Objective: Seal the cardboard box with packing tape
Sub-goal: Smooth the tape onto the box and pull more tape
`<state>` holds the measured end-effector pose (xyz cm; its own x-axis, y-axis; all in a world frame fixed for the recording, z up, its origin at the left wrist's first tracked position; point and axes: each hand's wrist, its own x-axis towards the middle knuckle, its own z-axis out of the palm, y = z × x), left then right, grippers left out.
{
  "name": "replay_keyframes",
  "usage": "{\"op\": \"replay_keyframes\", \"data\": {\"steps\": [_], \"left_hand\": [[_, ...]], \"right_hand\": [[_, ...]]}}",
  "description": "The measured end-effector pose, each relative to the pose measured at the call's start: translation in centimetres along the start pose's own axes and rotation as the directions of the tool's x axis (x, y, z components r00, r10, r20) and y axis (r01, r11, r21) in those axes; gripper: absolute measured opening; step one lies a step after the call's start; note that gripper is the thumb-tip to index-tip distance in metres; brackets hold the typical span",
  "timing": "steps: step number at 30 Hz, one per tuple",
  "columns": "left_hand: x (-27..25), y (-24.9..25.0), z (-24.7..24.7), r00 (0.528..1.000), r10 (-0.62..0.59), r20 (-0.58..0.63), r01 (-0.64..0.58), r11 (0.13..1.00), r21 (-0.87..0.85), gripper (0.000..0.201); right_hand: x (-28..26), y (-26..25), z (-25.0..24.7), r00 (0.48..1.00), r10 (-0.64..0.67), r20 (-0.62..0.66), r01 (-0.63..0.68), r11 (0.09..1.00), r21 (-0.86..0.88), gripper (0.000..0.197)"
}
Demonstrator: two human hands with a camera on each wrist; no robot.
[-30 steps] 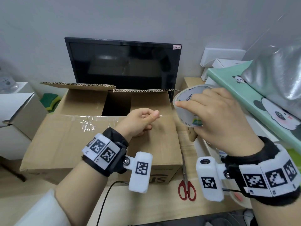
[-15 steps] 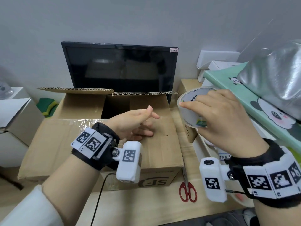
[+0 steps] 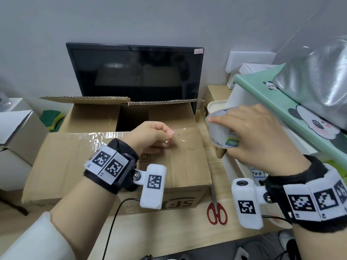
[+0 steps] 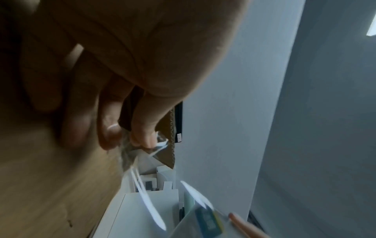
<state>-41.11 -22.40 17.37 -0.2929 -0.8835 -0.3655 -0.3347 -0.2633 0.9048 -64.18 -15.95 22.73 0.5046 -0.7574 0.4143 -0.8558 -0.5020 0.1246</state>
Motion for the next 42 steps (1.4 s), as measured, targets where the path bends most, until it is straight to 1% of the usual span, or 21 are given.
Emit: {"op": "replay_keyframes", "data": {"steps": [2,3,5,8,10,12,14,18,19,20,21,22,23,25,28,31,36,38,40,42], "left_hand": [[0.0,0.3,-0.1,0.999,0.034,-0.027,-0.031,0.996,0.087,0.020],[0.0,0.6,0.0,0.999,0.044,-0.018,-0.042,0.994,0.099,0.020],[-0.1,1.0,0.0,0.999,0.037,-0.002,-0.036,0.989,0.147,0.023],[0.3,1.0,0.0,1.000,0.025,-0.008,-0.021,0.960,0.281,0.024],[0.3,0.8,0.2,0.999,0.008,-0.051,0.009,0.946,0.323,0.026],[0.4,0.6,0.7,0.985,0.018,-0.172,0.043,0.938,0.345,0.026],[0.1,0.6,1.5,0.949,0.113,-0.294,0.020,0.910,0.413,0.022],[-0.6,0.4,2.8,0.891,0.311,-0.332,-0.077,0.822,0.565,0.025],[-0.8,0.4,2.9,0.881,0.339,-0.330,-0.097,0.812,0.575,0.027],[-0.9,0.4,2.8,0.889,0.335,-0.313,-0.122,0.831,0.542,0.030],[-1.0,0.4,2.9,0.913,0.290,-0.286,-0.136,0.878,0.458,0.032],[-1.2,0.5,2.9,0.943,0.222,-0.248,-0.126,0.929,0.349,0.032],[-1.2,0.5,2.9,0.963,0.162,-0.217,-0.101,0.957,0.270,0.032],[-1.0,0.4,2.7,0.980,0.098,-0.172,-0.054,0.968,0.245,0.038],[-0.4,0.2,2.7,0.980,0.047,-0.191,0.010,0.957,0.289,0.031],[0.3,0.0,3.0,0.972,0.027,-0.235,0.064,0.927,0.369,0.032],[1.0,-0.1,3.4,0.970,-0.008,-0.242,0.131,0.858,0.497,0.033],[1.0,-0.2,3.2,0.971,0.039,-0.237,0.083,0.871,0.484,0.030],[0.7,-0.3,3.0,0.966,0.127,-0.226,-0.015,0.899,0.437,0.025],[0.5,-0.6,2.8,0.969,0.150,-0.196,-0.065,0.922,0.382,0.023]], "right_hand": [[-0.1,-0.1,0.1,1.000,0.003,0.027,-0.003,1.000,0.023,0.064],[-0.1,-0.1,0.0,0.999,0.007,0.035,-0.008,0.999,0.032,0.065],[-0.2,0.0,-0.1,0.999,0.016,0.041,-0.018,0.999,0.043,0.065],[-0.4,0.3,-0.1,0.997,0.037,0.067,-0.040,0.998,0.048,0.065],[-0.5,0.6,0.1,0.993,0.051,0.106,-0.058,0.996,0.062,0.064],[-0.6,0.9,0.5,0.985,0.072,0.159,-0.085,0.993,0.079,0.063],[-0.5,1.2,0.6,0.969,0.117,0.215,-0.139,0.986,0.089,0.062],[-0.6,2.1,0.7,0.932,0.184,0.312,-0.226,0.968,0.104,0.063],[-0.6,2.2,0.8,0.926,0.188,0.328,-0.236,0.966,0.110,0.064],[-0.7,2.4,0.8,0.921,0.191,0.339,-0.243,0.963,0.117,0.064],[-0.8,2.5,0.8,0.917,0.197,0.347,-0.255,0.959,0.128,0.064],[-0.8,2.7,0.8,0.913,0.205,0.353,-0.270,0.952,0.146,0.064],[-0.9,2.9,0.8,0.910,0.210,0.356,-0.283,0.945,0.166,0.064],[-0.9,3.1,0.8,0.907,0.208,0.366,-0.292,0.937,0.191,0.062],[-0.7,3.1,1.5,0.896,0.175,0.408,-0.267,0.946,0.181,0.060],[-0.3,3.0,2.2,0.881,0.175,0.439,-0.266,0.952,0.155,0.058],[0.2,2.8,2.9,0.857,0.184,0.482,-0.279,0.951,0.132,0.056],[0.0,2.8,2.8,0.857,0.197,0.475,-0.289,0.949,0.128,0.054],[-0.2,2.9,2.4,0.864,0.211,0.457,-0.303,0.943,0.136,0.055],[-0.4,2.9,2.0,0.861,0.221,0.457,-0.325,0.932,0.162,0.058]]}}
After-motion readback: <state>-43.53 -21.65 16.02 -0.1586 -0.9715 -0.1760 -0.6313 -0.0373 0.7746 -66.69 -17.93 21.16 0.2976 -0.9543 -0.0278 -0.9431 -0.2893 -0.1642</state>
